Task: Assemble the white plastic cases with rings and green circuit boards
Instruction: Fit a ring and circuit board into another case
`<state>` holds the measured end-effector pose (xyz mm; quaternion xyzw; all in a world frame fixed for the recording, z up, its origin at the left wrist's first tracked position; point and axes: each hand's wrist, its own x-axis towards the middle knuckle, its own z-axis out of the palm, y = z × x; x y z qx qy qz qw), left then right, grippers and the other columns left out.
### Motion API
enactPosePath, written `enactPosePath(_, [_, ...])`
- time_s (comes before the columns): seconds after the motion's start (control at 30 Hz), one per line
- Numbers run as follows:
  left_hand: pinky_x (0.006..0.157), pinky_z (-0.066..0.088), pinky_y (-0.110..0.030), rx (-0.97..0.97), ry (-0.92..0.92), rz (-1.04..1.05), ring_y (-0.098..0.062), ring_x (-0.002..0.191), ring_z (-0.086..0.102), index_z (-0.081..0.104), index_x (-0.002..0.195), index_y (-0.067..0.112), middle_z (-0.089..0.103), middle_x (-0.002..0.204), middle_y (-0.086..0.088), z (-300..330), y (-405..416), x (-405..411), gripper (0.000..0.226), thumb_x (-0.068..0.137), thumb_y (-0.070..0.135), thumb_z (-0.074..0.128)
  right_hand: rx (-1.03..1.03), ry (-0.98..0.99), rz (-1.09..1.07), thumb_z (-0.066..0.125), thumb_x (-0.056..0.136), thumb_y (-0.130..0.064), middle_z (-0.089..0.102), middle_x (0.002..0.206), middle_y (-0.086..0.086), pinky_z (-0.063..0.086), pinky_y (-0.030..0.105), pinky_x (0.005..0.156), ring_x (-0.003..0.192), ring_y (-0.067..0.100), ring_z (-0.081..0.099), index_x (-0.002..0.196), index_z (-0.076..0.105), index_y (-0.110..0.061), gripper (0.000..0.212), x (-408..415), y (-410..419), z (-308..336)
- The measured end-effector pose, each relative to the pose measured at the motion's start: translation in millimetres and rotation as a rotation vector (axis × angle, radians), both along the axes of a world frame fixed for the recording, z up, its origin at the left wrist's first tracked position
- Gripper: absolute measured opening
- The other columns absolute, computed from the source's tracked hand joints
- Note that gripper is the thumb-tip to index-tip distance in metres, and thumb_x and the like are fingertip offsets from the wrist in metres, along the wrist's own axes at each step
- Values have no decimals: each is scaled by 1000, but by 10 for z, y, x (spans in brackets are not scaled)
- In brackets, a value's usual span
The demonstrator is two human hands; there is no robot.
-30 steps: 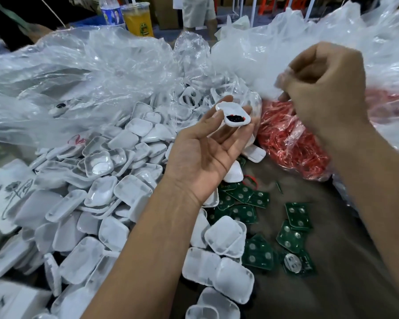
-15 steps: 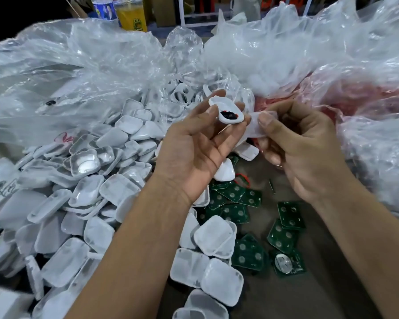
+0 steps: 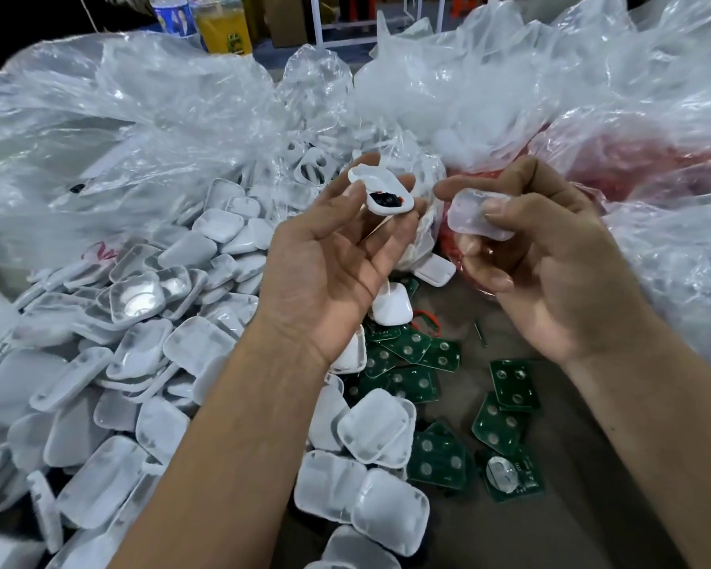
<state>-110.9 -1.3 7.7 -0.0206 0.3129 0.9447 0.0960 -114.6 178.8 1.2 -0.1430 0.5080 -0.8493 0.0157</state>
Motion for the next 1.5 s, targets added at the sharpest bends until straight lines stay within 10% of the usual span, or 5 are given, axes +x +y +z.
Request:
enactPosePath(0.2, [87,62,-35,9,11,-1,-40,118,66,62,132,5,64,135,-26,-1,-2,-3,46,86,6,60,-11,-17,15,63,90,-11,51,99,26,32,21,43,62,17,55,78,50,-18,19,21,18,18])
enactPosePath(0.4, [87,62,-34,-2,17,-4,-37,106,70,60,137,4,67,131,-25,8,-31,-1,51,86,7,59,30,37,-11,62,87,-3,76,112,11,56,26,77,100,19,68,59,51,-16,33,49,-28,30])
enactPosePath(0.63, [86,62,-35,-86,43,-4,-39,117,68,63,132,8,65,136,-24,3,-39,-16,49,83,5,62,24,-18,-48,68,90,-47,57,69,2,43,27,59,70,20,51,75,69,-12,38,24,12,43])
enactPosePath(0.87, [90,62,-37,-149,94,-41,-40,117,69,67,117,8,72,118,-22,-28,-50,-37,36,82,0,64,167,149,-208,78,84,0,61,68,3,47,24,52,60,18,59,95,67,-12,19,-6,-48,-58])
enactPosePath(1.5, [96,60,-40,-394,164,-31,-30,93,74,64,116,8,72,106,-22,-119,-181,-87,47,73,-6,71,479,267,-267,79,82,-5,79,100,1,57,28,75,81,10,70,117,74,-21,40,-12,-43,-81])
